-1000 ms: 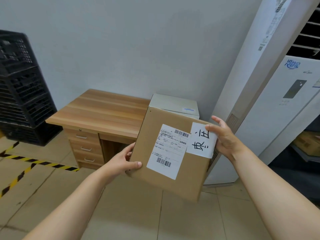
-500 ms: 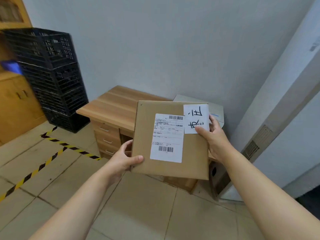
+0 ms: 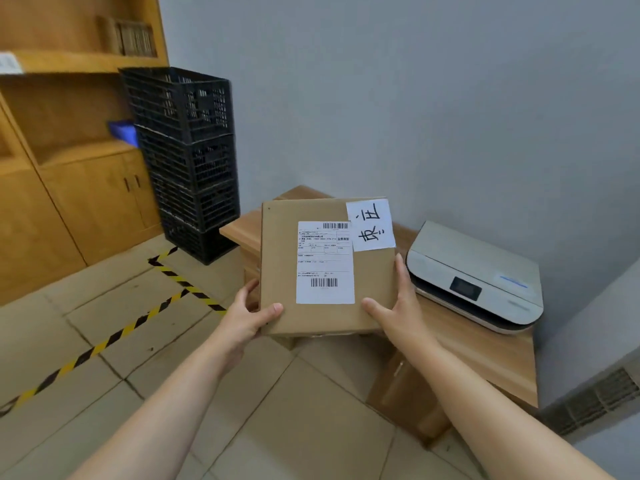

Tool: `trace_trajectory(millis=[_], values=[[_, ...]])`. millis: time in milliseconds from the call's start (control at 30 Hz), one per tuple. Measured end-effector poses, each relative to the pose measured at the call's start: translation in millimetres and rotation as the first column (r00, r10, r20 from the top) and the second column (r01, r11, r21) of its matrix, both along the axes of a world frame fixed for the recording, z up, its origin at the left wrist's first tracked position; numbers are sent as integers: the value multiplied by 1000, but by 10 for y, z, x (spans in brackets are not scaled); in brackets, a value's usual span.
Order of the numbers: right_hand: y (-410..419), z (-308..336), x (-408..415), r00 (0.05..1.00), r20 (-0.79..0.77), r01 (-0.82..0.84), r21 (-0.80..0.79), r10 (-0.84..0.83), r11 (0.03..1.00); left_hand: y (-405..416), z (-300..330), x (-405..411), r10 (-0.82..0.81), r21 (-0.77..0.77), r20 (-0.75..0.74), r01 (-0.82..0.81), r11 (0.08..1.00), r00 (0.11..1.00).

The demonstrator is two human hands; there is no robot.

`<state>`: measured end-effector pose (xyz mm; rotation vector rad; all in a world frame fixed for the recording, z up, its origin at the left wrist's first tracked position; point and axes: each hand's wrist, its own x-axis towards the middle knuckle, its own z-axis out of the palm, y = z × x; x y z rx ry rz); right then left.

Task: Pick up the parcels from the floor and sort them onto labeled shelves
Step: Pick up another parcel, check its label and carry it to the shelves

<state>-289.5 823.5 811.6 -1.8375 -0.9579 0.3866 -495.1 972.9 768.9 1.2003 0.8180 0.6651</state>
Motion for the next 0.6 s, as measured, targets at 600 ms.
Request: trace_trajectory(millis=[600], values=[[2971, 124, -510, 976, -63, -204, 100, 211, 974, 2353, 302, -663, 214, 415, -73, -165, 895, 974]])
